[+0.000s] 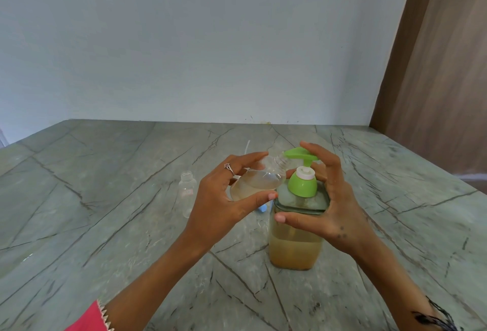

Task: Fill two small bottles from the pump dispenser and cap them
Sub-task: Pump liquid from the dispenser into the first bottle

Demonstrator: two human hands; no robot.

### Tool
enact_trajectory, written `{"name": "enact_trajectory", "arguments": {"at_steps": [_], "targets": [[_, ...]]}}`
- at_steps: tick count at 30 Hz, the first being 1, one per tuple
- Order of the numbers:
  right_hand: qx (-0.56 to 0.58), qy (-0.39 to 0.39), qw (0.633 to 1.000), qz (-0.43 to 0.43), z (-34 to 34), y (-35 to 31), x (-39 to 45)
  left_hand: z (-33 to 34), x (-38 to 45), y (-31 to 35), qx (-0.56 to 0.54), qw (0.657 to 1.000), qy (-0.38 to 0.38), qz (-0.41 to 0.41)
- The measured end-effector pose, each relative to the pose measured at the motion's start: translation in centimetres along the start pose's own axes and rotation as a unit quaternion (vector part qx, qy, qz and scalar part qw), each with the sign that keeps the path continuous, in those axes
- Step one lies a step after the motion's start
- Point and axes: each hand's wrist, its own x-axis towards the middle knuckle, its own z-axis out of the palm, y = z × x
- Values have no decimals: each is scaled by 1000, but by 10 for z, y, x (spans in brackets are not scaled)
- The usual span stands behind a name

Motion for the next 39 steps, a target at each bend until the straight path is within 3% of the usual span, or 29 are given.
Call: {"name": "enact_trajectory", "arguments": {"at_steps": [19,39], "targets": [[52,78,996,-14,8,0,1,2,-1,0,20,1000,-3,4],[139,83,987,13,7,8,7,1,-2,0,11,1000,-4,-3]]}}
